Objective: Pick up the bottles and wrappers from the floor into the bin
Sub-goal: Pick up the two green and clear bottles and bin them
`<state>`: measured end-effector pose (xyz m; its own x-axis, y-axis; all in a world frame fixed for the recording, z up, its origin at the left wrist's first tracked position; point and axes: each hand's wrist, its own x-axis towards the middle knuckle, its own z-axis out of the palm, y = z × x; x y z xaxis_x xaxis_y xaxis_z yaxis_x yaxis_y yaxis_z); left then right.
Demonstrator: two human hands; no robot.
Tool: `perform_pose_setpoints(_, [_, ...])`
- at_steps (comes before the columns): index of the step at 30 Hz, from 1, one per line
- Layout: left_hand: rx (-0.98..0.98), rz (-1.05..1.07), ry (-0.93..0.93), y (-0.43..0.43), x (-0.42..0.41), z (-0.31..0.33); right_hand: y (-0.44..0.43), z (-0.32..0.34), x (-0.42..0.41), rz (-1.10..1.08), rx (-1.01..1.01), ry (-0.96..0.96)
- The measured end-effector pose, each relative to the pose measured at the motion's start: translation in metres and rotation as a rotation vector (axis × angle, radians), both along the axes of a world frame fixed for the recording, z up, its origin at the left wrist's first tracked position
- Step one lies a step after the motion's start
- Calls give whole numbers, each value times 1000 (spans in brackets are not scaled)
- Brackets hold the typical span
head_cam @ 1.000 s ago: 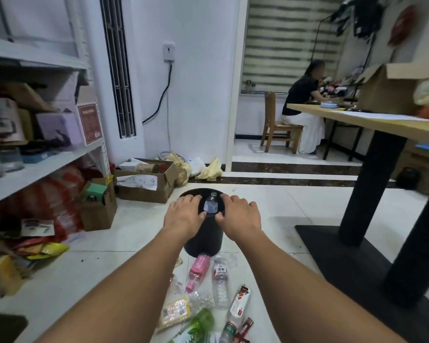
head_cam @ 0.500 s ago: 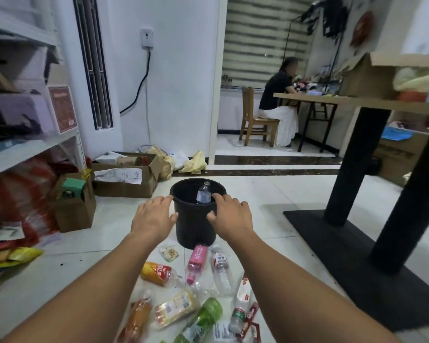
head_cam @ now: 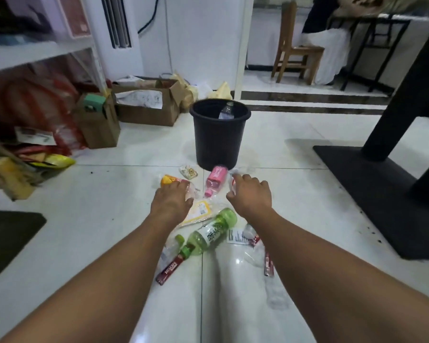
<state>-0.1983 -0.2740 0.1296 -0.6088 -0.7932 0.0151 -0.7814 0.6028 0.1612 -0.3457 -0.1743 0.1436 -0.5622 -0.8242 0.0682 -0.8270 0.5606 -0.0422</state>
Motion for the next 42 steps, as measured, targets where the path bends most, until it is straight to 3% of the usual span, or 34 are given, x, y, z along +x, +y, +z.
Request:
perform_pose_setpoints(19, [49,92,-151,12,36,-120,18,-92,19,84,60,-130])
perform_pose_setpoints(30, [265,302,-284,14,77,-170,3,-108,22,97,67,-155])
perform_pose_setpoints(33, [347,335,-264,19,79,-177,8,-112,19,106,94,-144])
perform_pose_setpoints(42, [282,308,-77,23,71,-169,10,-115,15,104,136,-138])
